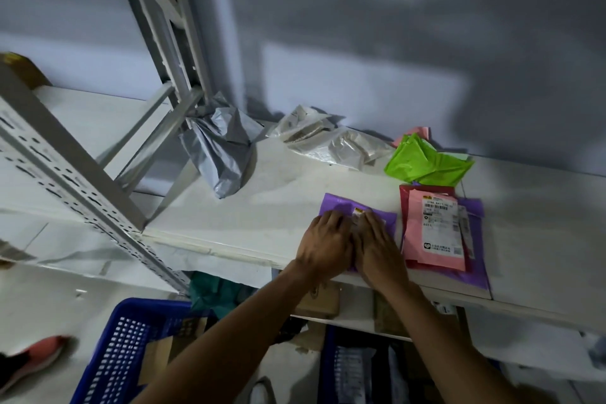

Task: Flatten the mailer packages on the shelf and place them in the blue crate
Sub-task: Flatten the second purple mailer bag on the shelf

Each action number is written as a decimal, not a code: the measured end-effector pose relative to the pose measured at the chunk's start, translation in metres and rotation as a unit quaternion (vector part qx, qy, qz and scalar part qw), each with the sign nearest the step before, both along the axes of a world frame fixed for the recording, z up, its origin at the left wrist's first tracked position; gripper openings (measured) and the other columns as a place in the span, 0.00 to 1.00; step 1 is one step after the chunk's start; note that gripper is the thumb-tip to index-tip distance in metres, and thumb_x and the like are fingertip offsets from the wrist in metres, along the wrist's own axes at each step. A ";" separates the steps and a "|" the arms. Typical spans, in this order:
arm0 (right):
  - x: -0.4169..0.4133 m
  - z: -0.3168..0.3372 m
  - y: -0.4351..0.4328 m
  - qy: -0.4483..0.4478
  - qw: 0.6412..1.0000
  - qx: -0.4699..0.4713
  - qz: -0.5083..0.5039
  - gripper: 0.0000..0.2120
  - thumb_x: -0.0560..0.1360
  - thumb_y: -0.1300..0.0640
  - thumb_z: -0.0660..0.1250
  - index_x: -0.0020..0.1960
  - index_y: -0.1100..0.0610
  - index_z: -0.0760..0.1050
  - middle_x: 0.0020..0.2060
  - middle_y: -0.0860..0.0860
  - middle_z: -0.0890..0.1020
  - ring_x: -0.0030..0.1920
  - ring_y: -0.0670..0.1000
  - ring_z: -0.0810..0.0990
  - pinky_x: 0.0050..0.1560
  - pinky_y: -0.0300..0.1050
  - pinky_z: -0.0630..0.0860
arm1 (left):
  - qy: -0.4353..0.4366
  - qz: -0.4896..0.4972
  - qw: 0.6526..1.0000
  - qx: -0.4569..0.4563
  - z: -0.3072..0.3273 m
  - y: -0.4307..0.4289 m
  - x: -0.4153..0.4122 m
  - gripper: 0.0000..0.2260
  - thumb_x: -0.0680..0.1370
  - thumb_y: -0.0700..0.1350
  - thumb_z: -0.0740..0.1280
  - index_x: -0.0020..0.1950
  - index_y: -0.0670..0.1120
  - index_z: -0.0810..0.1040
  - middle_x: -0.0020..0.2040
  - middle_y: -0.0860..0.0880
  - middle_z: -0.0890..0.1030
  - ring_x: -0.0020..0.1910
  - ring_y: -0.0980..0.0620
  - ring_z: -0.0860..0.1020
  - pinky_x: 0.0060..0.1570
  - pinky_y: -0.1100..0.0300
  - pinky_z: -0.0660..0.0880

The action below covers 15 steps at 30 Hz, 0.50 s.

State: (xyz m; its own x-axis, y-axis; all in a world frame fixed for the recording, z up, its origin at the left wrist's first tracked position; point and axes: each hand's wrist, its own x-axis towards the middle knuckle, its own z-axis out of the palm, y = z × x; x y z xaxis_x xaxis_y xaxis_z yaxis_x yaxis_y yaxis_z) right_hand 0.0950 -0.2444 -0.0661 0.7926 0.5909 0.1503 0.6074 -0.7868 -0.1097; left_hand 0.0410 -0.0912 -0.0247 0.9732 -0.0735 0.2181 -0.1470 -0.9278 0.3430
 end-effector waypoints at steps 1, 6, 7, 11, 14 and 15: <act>-0.001 0.003 0.003 -0.006 1.000 0.022 -0.016 0.27 0.83 0.52 0.48 0.72 0.70 0.69 0.71 0.67 0.71 0.75 0.63 0.67 0.76 0.52 0.55 | 0.010 0.001 1.000 -0.015 0.002 0.001 0.004 0.26 0.79 0.55 0.50 0.66 0.44 0.77 0.68 0.43 0.76 0.64 0.44 0.74 0.63 0.49 0.73; 0.005 0.000 0.014 -0.023 0.995 0.096 -0.031 0.26 0.80 0.57 0.53 0.72 0.72 0.66 0.71 0.69 0.70 0.74 0.64 0.68 0.76 0.49 0.52 | -0.008 -0.082 0.997 -0.011 -0.015 0.008 0.025 0.24 0.82 0.49 0.52 0.72 0.38 0.74 0.71 0.39 0.75 0.73 0.43 0.71 0.76 0.50 0.62; 0.007 -0.002 0.013 -0.021 0.995 0.095 -0.031 0.26 0.80 0.57 0.53 0.73 0.72 0.66 0.72 0.67 0.69 0.74 0.63 0.68 0.77 0.49 0.52 | -0.006 -0.085 0.996 -0.011 -0.019 0.008 0.028 0.24 0.83 0.48 0.52 0.73 0.38 0.73 0.71 0.39 0.74 0.74 0.43 0.70 0.77 0.50 0.61; 0.009 -0.011 0.011 -0.048 0.994 0.094 -0.026 0.27 0.80 0.57 0.53 0.75 0.69 0.64 0.76 0.64 0.66 0.76 0.59 0.64 0.78 0.49 0.51 | -0.006 -0.075 0.997 -0.025 -0.026 0.007 0.031 0.22 0.83 0.48 0.53 0.73 0.40 0.73 0.71 0.40 0.75 0.73 0.43 0.71 0.75 0.46 0.64; 0.009 -0.015 0.012 -0.069 0.994 0.086 -0.027 0.27 0.79 0.56 0.53 0.75 0.69 0.65 0.75 0.64 0.67 0.76 0.59 0.65 0.77 0.52 0.55 | 0.002 -0.061 0.997 -0.036 -0.029 0.008 0.032 0.23 0.81 0.49 0.55 0.73 0.42 0.73 0.72 0.42 0.75 0.74 0.44 0.70 0.75 0.45 0.64; 0.010 -0.016 0.012 -0.071 0.993 0.086 -0.031 0.27 0.80 0.55 0.52 0.74 0.69 0.66 0.75 0.64 0.67 0.76 0.59 0.65 0.76 0.53 0.57 | 0.008 -0.058 0.997 -0.041 -0.030 0.008 0.033 0.24 0.80 0.48 0.56 0.73 0.42 0.73 0.72 0.43 0.75 0.74 0.44 0.70 0.75 0.45 0.64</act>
